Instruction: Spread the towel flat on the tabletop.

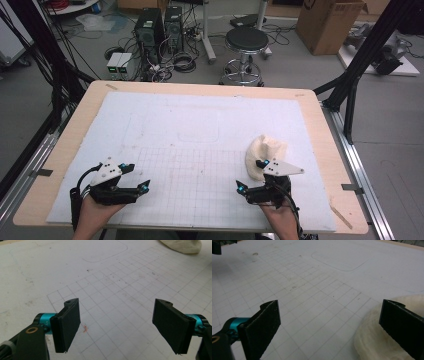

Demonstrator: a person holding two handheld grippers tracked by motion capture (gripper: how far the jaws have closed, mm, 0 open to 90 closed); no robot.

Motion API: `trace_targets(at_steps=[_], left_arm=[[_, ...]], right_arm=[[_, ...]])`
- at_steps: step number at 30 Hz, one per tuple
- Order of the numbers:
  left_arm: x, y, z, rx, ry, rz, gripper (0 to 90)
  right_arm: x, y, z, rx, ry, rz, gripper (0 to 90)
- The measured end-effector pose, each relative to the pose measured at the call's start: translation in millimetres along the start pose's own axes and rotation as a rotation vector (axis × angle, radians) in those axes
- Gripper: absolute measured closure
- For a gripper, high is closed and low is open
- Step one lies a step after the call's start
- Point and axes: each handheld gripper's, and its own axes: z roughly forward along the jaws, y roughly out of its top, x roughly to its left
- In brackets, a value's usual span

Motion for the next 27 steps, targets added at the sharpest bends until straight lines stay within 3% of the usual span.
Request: trace_targets(at_steps=[19,27], left_arm=[[1.3,0.1,-0.7,-0.012,0.003,-0.003,22.7],[3.3,-0.8,-1.4,-0.017,0.007,-0.014,22.8]], right_arm=[[5.6,4.1,-2.5,0.001,-0.002,-0.022,2.9],[3.4,14.2,-14.0,-0.028,-0.022,-0.032,3.0]])
